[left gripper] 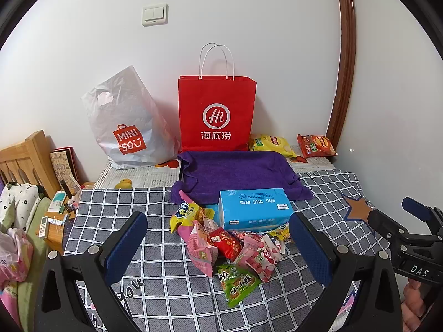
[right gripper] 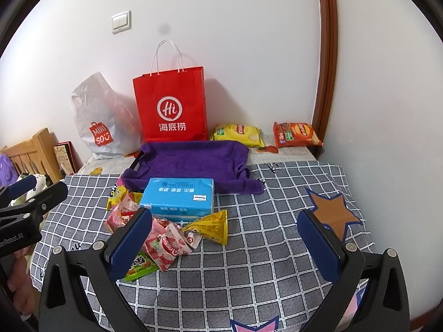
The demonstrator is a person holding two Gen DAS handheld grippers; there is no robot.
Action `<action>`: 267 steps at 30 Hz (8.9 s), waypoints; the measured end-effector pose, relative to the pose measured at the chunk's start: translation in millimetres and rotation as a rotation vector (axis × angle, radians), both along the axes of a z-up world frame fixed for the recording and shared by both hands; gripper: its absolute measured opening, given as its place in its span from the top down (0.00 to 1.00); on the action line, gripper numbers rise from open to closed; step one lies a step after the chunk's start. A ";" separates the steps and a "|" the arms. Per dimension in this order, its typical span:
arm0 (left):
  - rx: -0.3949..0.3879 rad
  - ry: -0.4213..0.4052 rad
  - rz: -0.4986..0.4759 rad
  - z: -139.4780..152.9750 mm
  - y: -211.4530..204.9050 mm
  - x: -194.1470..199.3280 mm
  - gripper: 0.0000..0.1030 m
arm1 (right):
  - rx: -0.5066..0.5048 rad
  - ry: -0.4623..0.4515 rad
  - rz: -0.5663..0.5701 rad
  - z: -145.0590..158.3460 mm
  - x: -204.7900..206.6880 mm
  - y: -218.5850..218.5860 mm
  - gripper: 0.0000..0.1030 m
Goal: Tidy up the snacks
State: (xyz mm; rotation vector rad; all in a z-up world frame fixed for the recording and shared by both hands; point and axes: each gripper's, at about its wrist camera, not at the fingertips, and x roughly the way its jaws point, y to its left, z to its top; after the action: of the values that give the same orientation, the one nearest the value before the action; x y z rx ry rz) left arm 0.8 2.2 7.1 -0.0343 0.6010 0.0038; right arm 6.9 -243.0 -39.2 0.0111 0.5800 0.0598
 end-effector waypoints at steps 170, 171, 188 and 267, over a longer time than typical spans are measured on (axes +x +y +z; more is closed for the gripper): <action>-0.290 0.262 -0.119 -119.4 94.2 118.5 0.42 | 0.008 0.313 0.082 -180.6 105.8 -5.2 0.61; -0.291 0.261 -0.120 -119.1 94.5 118.4 0.42 | 0.015 0.308 0.087 -179.0 103.7 -5.8 0.61; -0.269 0.270 -0.138 -115.7 82.9 123.9 0.42 | 0.145 0.325 0.045 -183.3 123.6 -27.5 0.31; -0.180 0.478 -0.217 -150.7 70.1 372.6 0.42 | 0.042 0.297 0.134 -130.2 391.8 40.7 0.57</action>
State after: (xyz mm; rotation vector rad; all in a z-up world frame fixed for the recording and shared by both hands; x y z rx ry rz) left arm 373.4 72.3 -143.6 -0.1450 1.0790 -0.2585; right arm 398.7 -202.3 -169.4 0.0222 0.8763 0.2034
